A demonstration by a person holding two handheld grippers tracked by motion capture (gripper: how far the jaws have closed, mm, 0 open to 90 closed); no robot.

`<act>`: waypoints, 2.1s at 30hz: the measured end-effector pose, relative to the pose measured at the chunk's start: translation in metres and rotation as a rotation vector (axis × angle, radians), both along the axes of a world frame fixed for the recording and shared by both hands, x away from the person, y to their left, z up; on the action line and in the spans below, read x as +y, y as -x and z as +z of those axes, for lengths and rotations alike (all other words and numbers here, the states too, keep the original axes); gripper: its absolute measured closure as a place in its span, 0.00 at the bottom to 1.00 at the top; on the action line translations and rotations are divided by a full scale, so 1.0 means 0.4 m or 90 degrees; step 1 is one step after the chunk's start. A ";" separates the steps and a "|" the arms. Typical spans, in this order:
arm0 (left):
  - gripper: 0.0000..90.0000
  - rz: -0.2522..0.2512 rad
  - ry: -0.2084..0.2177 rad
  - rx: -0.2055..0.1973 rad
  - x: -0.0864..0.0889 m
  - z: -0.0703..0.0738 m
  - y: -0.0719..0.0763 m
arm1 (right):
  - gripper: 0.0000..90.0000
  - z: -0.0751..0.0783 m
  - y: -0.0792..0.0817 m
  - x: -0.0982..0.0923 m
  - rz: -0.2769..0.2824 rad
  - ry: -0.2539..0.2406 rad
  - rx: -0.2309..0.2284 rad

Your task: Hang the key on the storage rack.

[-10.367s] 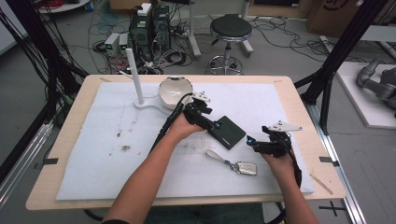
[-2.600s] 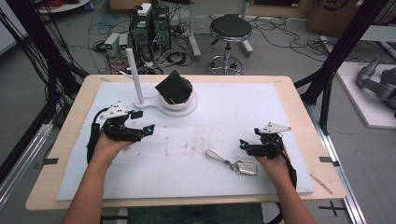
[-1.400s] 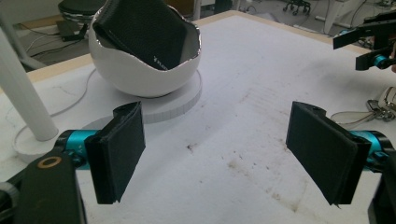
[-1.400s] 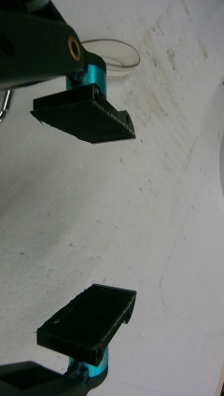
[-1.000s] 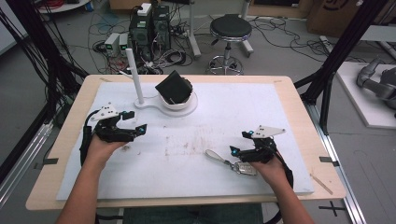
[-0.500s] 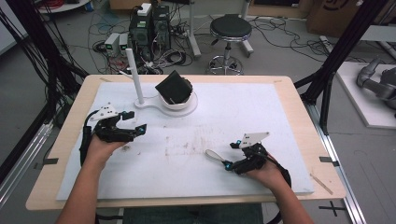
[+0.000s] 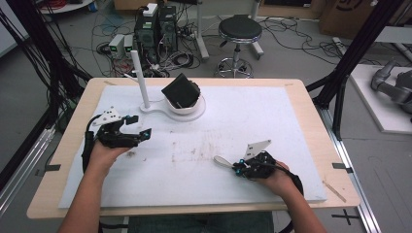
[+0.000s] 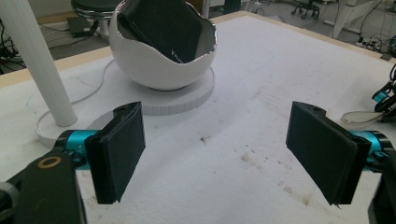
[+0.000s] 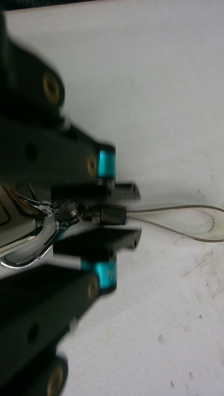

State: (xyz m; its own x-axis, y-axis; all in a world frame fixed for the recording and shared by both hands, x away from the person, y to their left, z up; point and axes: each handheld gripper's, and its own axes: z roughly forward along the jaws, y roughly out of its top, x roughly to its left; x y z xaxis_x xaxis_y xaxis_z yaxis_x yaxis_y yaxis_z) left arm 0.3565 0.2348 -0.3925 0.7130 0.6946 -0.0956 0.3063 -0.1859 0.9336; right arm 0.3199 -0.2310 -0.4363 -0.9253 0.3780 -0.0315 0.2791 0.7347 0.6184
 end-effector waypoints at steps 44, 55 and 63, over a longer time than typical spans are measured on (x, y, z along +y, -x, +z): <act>0.22 0.017 -0.012 -0.014 0.042 0.007 0.056 | 0.92 0.196 -0.128 0.134 -0.117 -0.222 -0.151; 0.22 0.016 -0.017 -0.015 0.048 0.009 0.063 | 0.92 0.272 -0.187 0.258 -0.084 -0.205 -0.189; 0.22 0.018 -0.020 -0.018 0.052 0.011 0.077 | 0.92 0.320 -0.226 0.342 -0.056 -0.200 -0.213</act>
State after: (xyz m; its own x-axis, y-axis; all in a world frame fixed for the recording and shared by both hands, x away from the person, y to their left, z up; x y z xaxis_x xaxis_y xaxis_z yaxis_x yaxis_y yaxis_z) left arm 0.3258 0.2557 -0.3883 0.6951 0.7169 -0.0536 0.2858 -0.2072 0.9356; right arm 0.4101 -0.0941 -0.3084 -0.8482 0.4929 -0.1939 0.0791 0.4797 0.8739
